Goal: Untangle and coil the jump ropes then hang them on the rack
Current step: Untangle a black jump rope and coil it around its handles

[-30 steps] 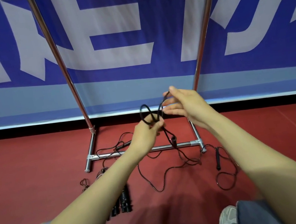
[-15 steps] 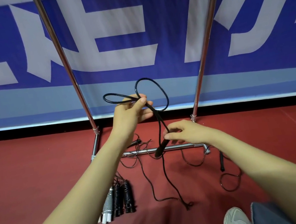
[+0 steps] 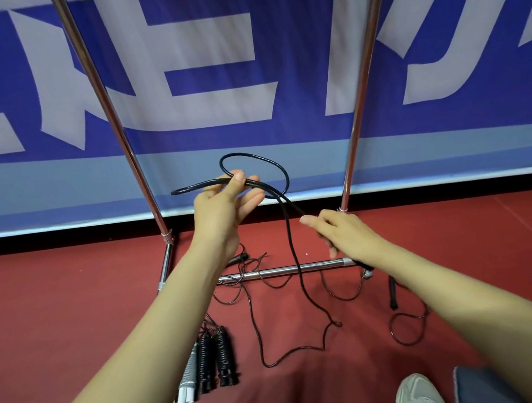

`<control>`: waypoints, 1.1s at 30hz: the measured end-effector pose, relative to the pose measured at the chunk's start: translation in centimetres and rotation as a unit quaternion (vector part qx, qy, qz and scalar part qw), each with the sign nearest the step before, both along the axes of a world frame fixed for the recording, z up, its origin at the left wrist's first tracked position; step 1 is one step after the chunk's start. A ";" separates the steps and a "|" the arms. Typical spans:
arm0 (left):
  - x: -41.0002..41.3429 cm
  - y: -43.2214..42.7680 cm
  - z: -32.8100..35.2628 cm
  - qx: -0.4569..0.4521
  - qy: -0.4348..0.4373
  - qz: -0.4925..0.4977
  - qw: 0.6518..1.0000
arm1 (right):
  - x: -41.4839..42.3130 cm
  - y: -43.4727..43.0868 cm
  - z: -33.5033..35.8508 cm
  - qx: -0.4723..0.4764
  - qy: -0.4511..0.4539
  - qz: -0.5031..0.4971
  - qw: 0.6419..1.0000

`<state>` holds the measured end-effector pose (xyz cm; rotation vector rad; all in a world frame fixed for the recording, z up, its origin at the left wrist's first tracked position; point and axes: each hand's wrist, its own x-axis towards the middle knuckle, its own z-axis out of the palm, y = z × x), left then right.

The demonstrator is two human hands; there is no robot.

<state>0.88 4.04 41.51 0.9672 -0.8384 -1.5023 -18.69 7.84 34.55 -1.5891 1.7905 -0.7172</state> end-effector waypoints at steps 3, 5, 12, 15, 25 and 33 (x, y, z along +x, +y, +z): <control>0.1 -0.3 0.0 0.006 0.028 0.037 0.999 | -0.1 0.2 0.5 0.012 -0.006 0.026 1.000; 0.4 -0.6 -0.2 -0.001 0.023 0.060 0.998 | -0.6 0.2 0.2 0.035 0.030 0.071 0.996; -0.7 -0.5 -0.8 0.001 0.023 0.037 0.999 | -0.8 -0.2 0.0 0.036 -0.077 0.052 0.995; -1.2 -0.4 -0.6 0.026 0.068 0.011 0.997 | 0.8 -0.2 0.2 0.091 -0.238 0.054 0.966; -1.7 -0.1 -4.6 0.083 -0.159 -0.126 0.976 | 1.9 -0.4 1.7 0.064 -0.335 -0.007 0.940; -1.7 1.3 -8.6 0.037 -0.345 -0.354 0.869 | -0.6 -2.3 3.2 -0.016 -0.394 -0.142 0.908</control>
